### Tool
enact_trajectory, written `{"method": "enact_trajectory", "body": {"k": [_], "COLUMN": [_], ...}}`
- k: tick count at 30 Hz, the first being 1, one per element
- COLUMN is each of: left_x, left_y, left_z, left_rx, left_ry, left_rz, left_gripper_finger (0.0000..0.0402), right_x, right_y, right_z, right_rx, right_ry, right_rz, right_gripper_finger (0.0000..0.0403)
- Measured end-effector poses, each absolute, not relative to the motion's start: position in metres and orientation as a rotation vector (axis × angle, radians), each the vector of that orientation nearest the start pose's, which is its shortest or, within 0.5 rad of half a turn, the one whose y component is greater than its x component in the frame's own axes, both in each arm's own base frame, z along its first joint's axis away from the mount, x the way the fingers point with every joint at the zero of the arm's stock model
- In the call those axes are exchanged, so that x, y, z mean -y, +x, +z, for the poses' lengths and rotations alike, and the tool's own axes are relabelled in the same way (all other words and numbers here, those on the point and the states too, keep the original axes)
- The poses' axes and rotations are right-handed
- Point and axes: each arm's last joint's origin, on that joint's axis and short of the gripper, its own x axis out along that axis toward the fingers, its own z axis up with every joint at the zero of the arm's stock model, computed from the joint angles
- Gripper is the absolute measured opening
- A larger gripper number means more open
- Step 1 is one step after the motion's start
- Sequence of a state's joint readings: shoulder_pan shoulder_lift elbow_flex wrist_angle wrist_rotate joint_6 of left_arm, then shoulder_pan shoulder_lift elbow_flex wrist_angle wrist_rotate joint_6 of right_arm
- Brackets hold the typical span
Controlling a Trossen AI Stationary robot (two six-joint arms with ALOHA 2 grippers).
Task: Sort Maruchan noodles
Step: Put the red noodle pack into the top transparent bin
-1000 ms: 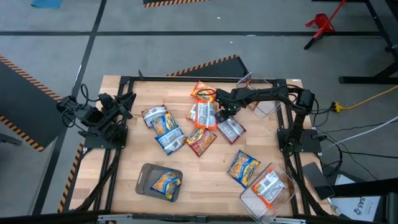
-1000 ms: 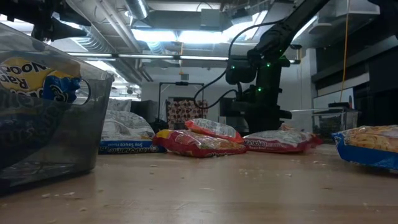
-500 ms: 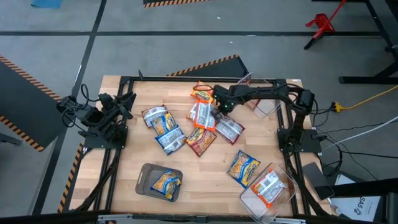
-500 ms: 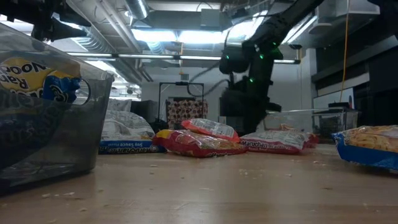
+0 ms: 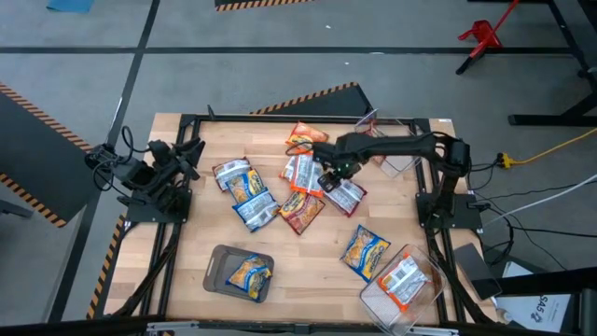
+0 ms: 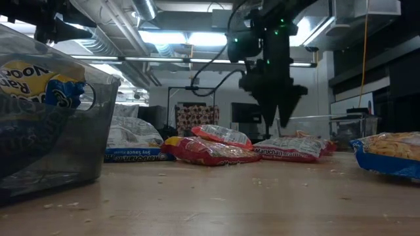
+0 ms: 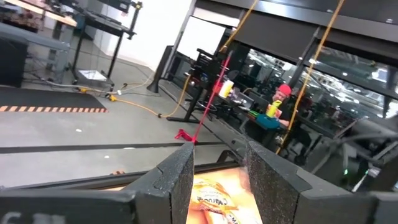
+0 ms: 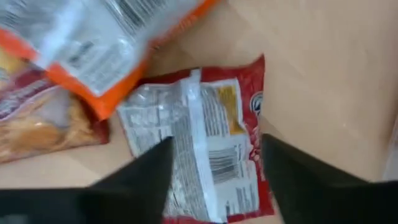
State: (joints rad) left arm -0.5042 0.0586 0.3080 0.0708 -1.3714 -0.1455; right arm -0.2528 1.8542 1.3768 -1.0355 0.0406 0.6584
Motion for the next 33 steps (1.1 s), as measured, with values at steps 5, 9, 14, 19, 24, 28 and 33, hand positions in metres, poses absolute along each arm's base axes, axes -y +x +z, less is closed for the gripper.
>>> {"method": "enact_trajectory", "body": {"k": [5, 9, 14, 19, 24, 28, 33], "left_x": [-0.001, -0.001, -0.001, -0.001, -0.001, -0.001, -0.001], "left_y": [0.057, 0.057, 0.057, 0.057, 0.057, 0.057, 0.057], "left_z": [0.26, 0.26, 0.26, 0.26, 0.26, 0.26, 0.26], "left_rx": [0.251, 0.251, 0.251, 0.252, 0.252, 0.252, 0.252], "left_ry": [-0.391, -0.392, -0.392, -0.392, -0.393, -0.393, -0.393], "left_rz": [0.843, 0.843, 0.843, 0.843, 0.845, 0.846, 0.846], "left_gripper_finger": [0.014, 0.014, 0.014, 0.014, 0.014, 0.014, 0.014], "right_x": [0.088, 0.092, 0.09, 0.089, 0.089, 0.089, 0.089], "right_y": [0.328, 0.328, 0.321, 0.317, 0.317, 0.317, 0.317], "right_z": [0.177, 0.166, 0.152, 0.141, 0.141, 0.141, 0.142], "right_rx": [-1.302, -1.239, -1.232, -1.218, -1.204, -1.203, -1.208], "right_ry": [0.789, 0.871, 0.901, 0.917, 0.913, 0.912, 0.925], "right_rz": [-0.877, -0.87, -0.904, -0.903, -0.927, -0.93, -0.917], "right_gripper_finger": [0.0356, 0.0387, 0.0374, 0.0332, 0.0256, 0.0175, 0.0077]}}
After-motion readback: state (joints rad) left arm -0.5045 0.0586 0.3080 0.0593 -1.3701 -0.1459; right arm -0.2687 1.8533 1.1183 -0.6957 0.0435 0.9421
